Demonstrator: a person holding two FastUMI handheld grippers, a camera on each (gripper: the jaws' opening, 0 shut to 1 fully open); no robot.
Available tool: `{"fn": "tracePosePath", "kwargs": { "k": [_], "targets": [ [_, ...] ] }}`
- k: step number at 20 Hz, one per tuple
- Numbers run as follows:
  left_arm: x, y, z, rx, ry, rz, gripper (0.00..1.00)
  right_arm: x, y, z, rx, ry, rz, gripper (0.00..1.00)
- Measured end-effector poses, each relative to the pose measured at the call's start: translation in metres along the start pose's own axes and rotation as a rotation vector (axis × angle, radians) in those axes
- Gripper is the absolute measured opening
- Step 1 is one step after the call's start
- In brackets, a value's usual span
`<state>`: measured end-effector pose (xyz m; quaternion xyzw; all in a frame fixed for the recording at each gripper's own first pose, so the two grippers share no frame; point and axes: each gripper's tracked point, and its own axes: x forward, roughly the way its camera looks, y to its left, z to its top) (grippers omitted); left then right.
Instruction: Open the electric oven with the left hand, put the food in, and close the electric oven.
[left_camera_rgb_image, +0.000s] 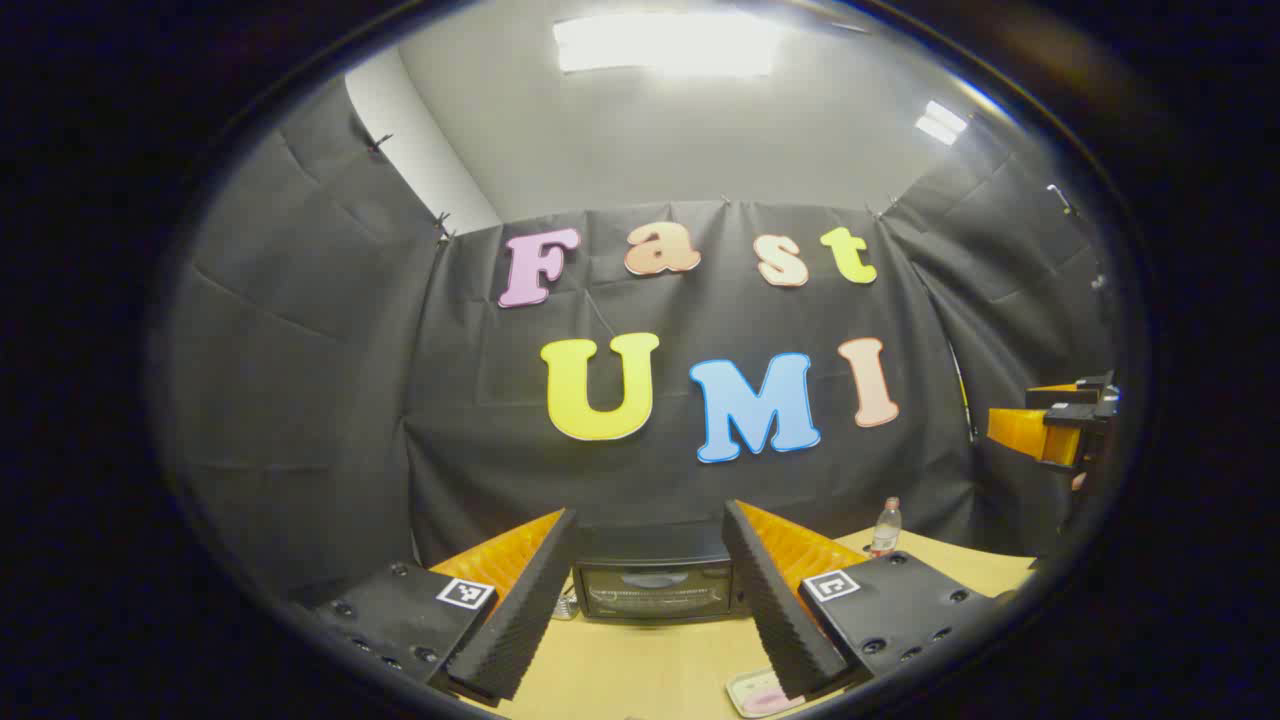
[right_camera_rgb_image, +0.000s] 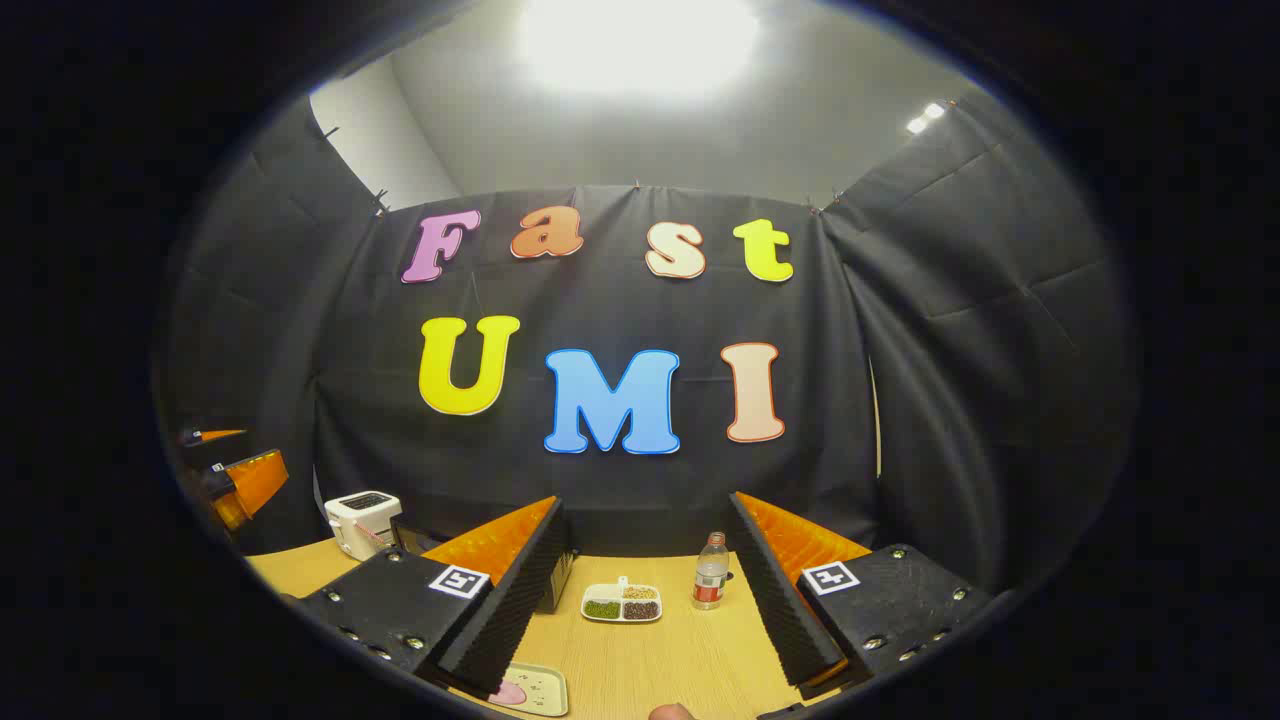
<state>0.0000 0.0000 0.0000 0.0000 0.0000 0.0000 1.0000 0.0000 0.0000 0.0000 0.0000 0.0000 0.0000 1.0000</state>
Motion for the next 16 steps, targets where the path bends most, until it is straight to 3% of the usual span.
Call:
{"fn": "tracePosePath", "kwargs": {
  "k": [16],
  "targets": [
    [-0.003, -0.035, -0.004, -0.023, 0.024, 0.035, 0.91, -0.003, -0.026, -0.012, 0.006, 0.007, 0.027, 0.98]
  ]
}}
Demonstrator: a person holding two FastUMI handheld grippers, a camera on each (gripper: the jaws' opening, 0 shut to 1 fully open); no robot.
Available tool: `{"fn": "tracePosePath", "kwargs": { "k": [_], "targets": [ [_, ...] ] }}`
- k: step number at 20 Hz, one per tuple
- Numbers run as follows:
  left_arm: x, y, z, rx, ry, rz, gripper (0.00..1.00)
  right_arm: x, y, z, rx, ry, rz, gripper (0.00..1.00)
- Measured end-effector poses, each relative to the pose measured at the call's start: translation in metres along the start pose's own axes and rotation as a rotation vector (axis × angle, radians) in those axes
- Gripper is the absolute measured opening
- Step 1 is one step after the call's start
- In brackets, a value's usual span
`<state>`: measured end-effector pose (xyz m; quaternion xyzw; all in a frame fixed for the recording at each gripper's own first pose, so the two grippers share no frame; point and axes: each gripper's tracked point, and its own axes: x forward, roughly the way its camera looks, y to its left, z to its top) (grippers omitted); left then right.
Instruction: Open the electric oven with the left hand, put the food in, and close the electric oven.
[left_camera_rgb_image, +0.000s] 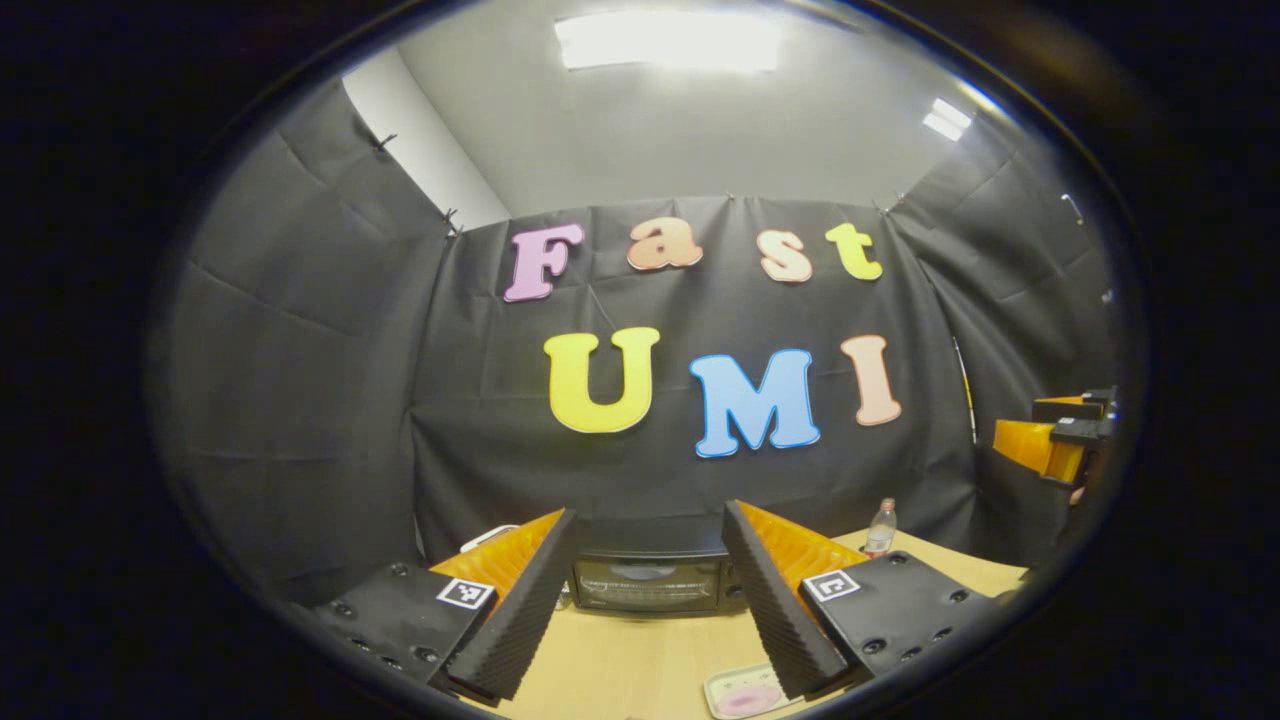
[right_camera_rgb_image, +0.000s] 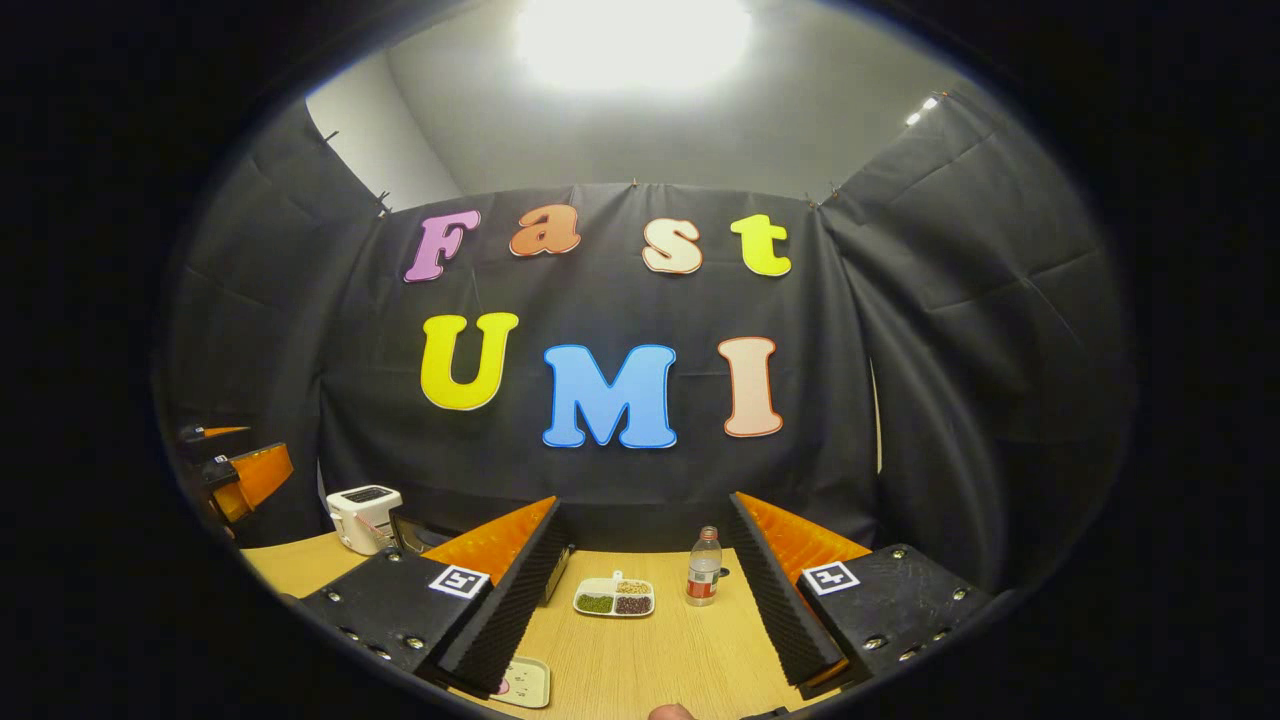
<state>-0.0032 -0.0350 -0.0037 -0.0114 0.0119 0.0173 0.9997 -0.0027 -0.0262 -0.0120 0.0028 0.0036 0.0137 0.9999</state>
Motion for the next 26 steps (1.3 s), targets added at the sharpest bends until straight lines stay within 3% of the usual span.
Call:
{"fn": "tracePosePath", "kwargs": {
  "k": [2, 5, 7, 8, 10, 11, 14, 19, 26],
  "targets": [
    [0.004, -0.002, -0.005, -0.005, 0.013, 0.014, 0.91, 0.004, -0.001, -0.006, 0.003, -0.004, 0.018, 0.98],
    [0.012, 0.003, -0.013, 0.012, 0.016, 0.048, 1.0, 0.012, 0.002, -0.016, 0.013, -0.006, 0.057, 0.98],
    [0.025, 0.006, -0.017, 0.02, 0.02, 0.062, 1.0, 0.019, 0.003, -0.024, 0.023, 0.01, 0.069, 0.98],
    [0.035, 0.008, -0.019, 0.019, 0.02, 0.064, 0.91, 0.022, 0.005, -0.024, 0.027, 0.015, 0.072, 0.98],
    [0.058, 0.012, -0.024, 0.014, 0.018, 0.065, 0.91, 0.028, 0.006, -0.023, 0.028, 0.012, 0.07, 0.98],
    [0.073, 0.015, -0.025, 0.01, 0.011, 0.058, 1.0, 0.033, 0.008, -0.023, 0.023, 0.008, 0.064, 0.98],
    [0.122, 0.023, -0.04, -0.005, 0.018, 0.031, 0.96, 0.042, 0.009, -0.024, 0.008, 0.012, 0.011, 0.98],
    [0.195, 0.025, -0.076, -0.028, 0.055, -0.037, 1.0, 0.061, 0.017, -0.028, 0.001, 0.016, -0.069, 0.98],
    [0.266, 0.017, -0.158, -0.024, 0.165, -0.119, 1.0, 0.078, 0.019, -0.041, -0.016, 0.055, -0.184, 0.98]
  ]
}}
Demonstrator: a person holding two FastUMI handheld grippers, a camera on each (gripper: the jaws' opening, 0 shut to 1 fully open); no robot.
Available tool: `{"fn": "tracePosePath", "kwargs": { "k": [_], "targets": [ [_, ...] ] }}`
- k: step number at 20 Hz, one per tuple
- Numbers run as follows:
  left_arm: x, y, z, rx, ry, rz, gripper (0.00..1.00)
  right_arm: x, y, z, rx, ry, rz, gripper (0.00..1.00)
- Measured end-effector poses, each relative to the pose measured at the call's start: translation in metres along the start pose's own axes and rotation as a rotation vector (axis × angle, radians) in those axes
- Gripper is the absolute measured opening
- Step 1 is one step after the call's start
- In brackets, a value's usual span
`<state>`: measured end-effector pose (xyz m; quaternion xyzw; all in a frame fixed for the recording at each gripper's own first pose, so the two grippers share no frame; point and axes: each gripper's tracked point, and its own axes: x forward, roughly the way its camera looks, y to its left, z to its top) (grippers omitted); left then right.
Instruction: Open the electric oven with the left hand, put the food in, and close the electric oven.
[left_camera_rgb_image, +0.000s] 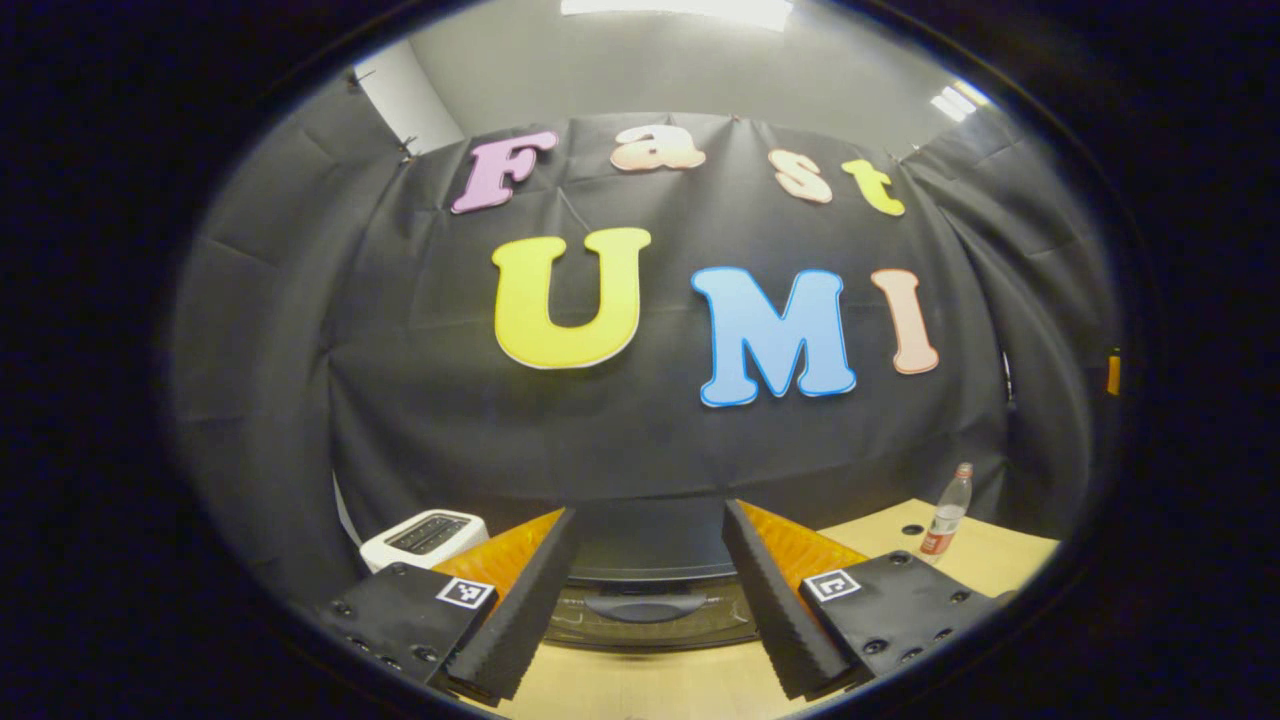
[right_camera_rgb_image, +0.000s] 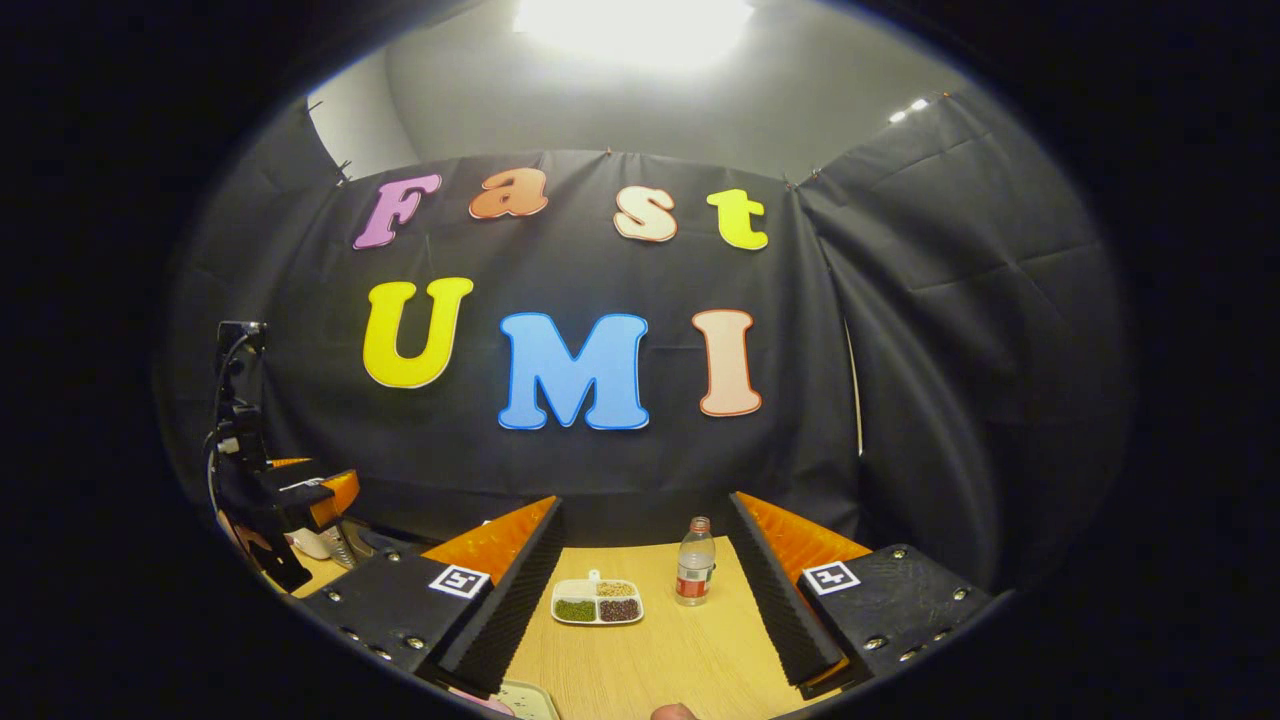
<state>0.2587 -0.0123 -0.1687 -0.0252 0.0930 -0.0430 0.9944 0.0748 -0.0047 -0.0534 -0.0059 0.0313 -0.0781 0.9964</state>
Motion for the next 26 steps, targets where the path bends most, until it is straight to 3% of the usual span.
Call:
{"fn": "tracePosePath", "kwargs": {
  "k": [1, 3, 5, 6, 11, 15, 16, 21, 24, 26],
  "targets": [
    [0.009, 0.0, -0.009, -0.003, 0.014, -0.006, 1.0, 0.0, -0.001, 0.0, -0.008, 0.004, -0.018, 0.98],
    [0.025, 0.002, -0.028, 0.003, 0.041, -0.018, 0.91, 0.003, -0.003, -0.003, -0.021, 0.012, -0.051, 0.98],
    [0.038, 0.004, -0.047, 0.009, 0.069, -0.029, 0.91, 0.006, -0.005, -0.005, -0.029, 0.022, -0.077, 0.98],
    [0.045, 0.004, -0.057, 0.011, 0.084, -0.032, 1.0, 0.006, -0.006, -0.006, -0.034, 0.029, -0.087, 0.98],
    [0.065, 0.003, -0.099, 0.013, 0.137, -0.046, 1.0, 0.004, -0.01, -0.008, -0.071, 0.05, -0.116, 0.98],
    [0.069, 0.001, -0.129, 0.02, 0.201, -0.036, 0.98, 0.001, -0.008, -0.009, -0.091, 0.068, -0.108, 0.98],
    [0.071, 0.001, -0.123, 0.02, 0.161, -0.03, 1.0, 0.002, -0.007, -0.009, -0.101, 0.071, -0.103, 0.98],
    [0.053, -0.004, -0.136, 0.01, 0.178, -0.022, 1.0, -0.001, -0.002, 0.002, -0.126, 0.048, -0.071, 0.98],
    [0.033, 0.0, -0.177, 0.005, 0.31, 0.001, 0.97, -0.002, 0.003, 0.003, -0.145, 0.039, -0.037, 0.98],
    [0.031, 0.002, -0.167, -0.03, 0.28, 0.015, 0.97, -0.003, 0.002, 0.003, -0.157, 0.038, -0.022, 0.98]
  ]
}}
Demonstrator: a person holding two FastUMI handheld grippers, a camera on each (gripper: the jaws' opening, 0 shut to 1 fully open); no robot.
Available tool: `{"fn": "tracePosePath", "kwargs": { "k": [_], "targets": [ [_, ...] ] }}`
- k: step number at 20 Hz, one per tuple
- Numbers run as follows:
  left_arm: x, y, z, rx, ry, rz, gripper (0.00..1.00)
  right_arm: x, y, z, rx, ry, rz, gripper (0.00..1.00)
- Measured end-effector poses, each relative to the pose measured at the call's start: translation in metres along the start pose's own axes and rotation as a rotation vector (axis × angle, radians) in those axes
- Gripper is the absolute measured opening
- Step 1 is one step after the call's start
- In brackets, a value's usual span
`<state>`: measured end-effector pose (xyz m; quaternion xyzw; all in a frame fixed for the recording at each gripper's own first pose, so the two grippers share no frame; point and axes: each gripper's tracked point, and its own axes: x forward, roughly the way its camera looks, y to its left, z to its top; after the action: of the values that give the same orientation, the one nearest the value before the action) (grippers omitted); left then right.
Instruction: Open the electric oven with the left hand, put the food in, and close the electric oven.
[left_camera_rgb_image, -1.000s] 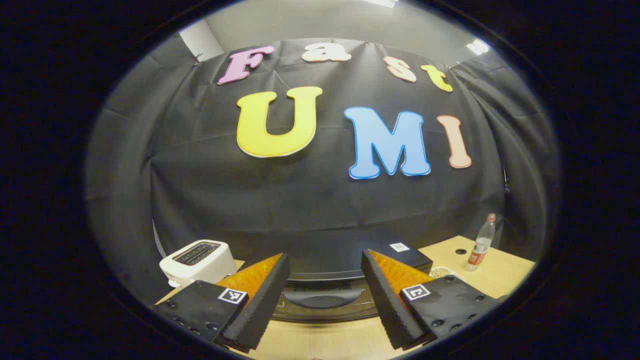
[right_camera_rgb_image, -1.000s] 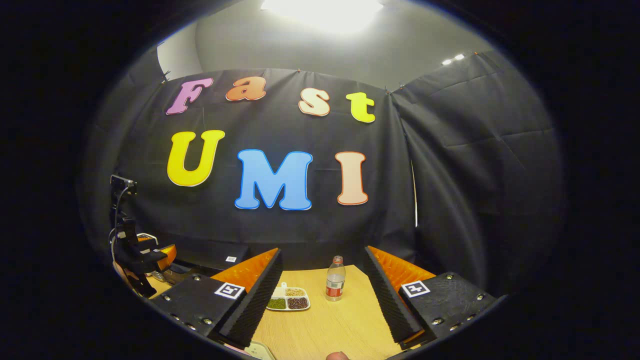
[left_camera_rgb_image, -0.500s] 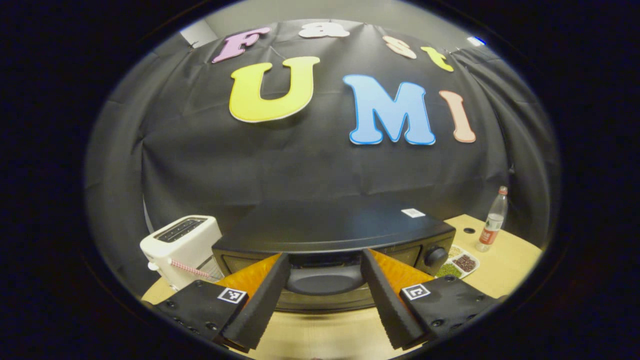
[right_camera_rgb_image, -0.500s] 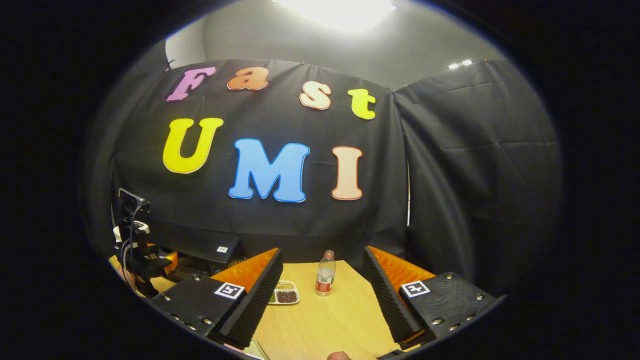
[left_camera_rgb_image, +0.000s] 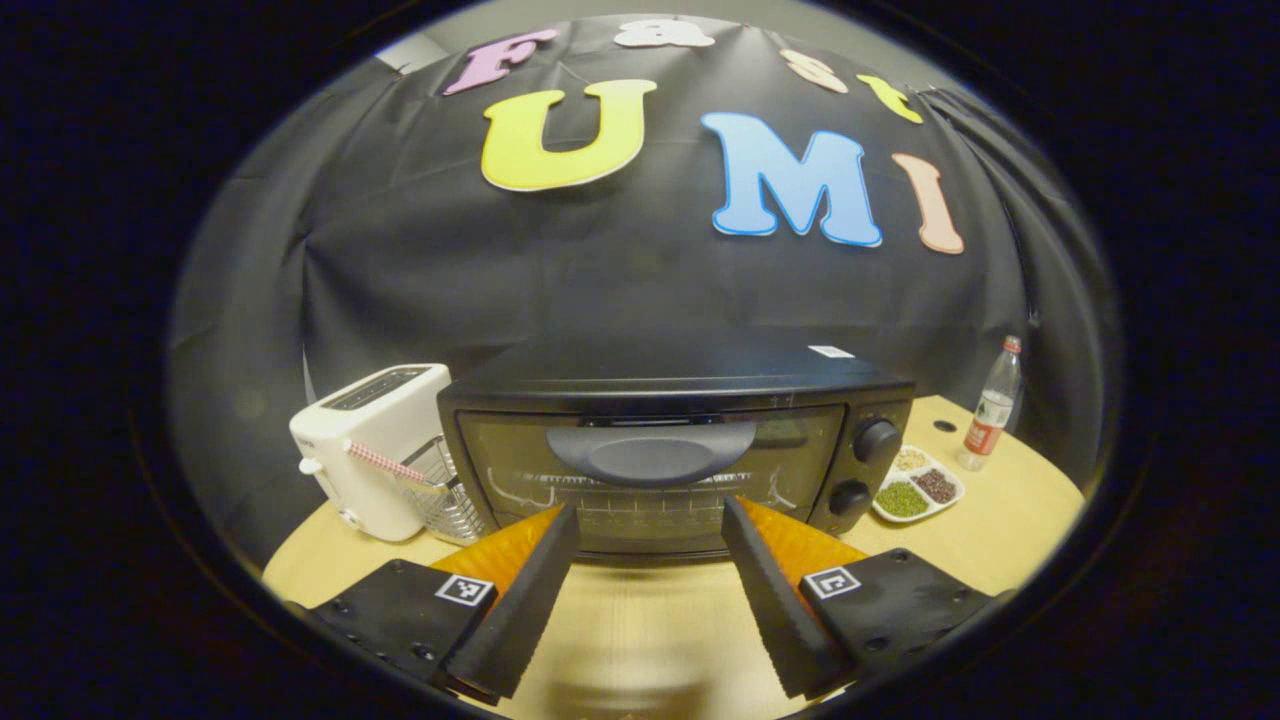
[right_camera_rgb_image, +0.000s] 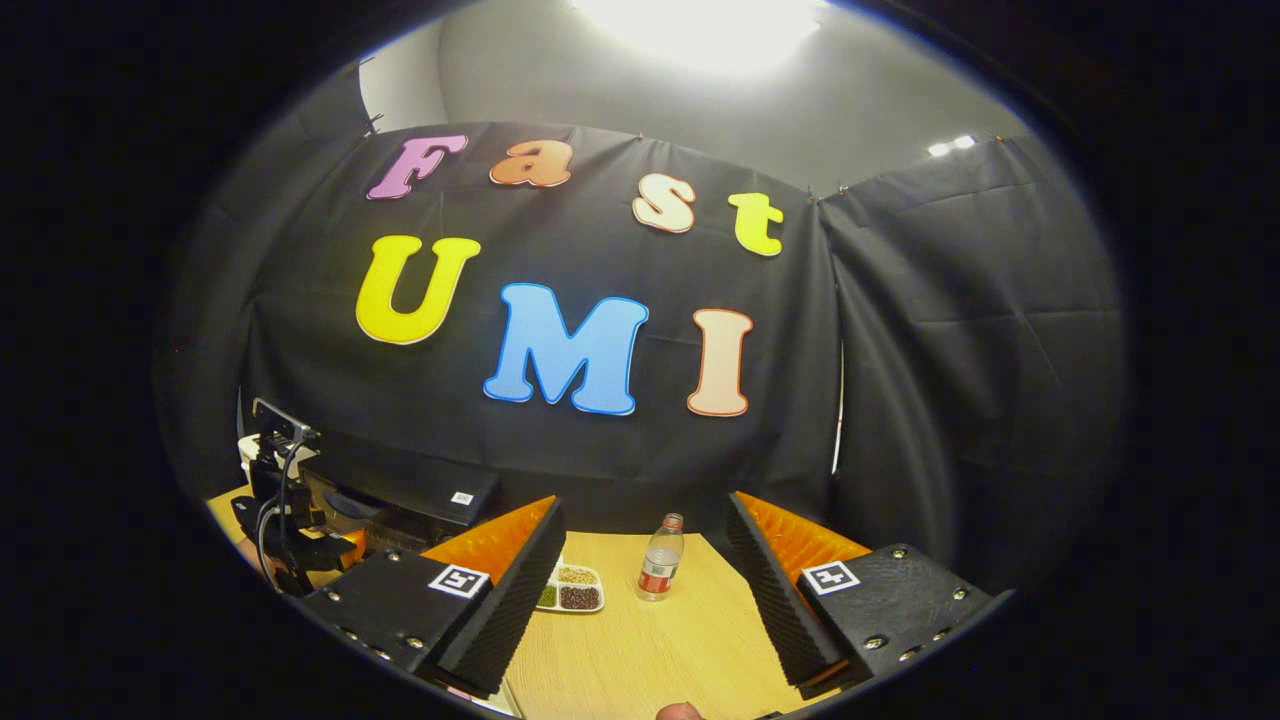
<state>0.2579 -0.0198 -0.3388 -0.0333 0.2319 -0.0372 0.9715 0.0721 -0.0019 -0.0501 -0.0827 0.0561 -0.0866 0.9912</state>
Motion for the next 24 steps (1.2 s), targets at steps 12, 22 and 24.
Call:
{"fn": "tracePosePath", "kwargs": {
  "k": [12, 22, 24],
  "targets": [
    [0.04, -0.012, 0.059, 0.101, -0.179, 0.006, 0.97, -0.003, -0.01, -0.017, -0.018, 0.054, -0.035, 0.98],
    [-0.001, -0.01, 0.028, 0.051, -0.133, -0.008, 0.96, 0.001, 0.006, -0.01, -0.013, 0.028, 0.024, 0.98],
    [-0.013, -0.01, 0.018, 0.055, -0.124, -0.005, 1.0, 0.002, 0.007, -0.012, -0.008, 0.034, 0.04, 0.98]
  ]
}}
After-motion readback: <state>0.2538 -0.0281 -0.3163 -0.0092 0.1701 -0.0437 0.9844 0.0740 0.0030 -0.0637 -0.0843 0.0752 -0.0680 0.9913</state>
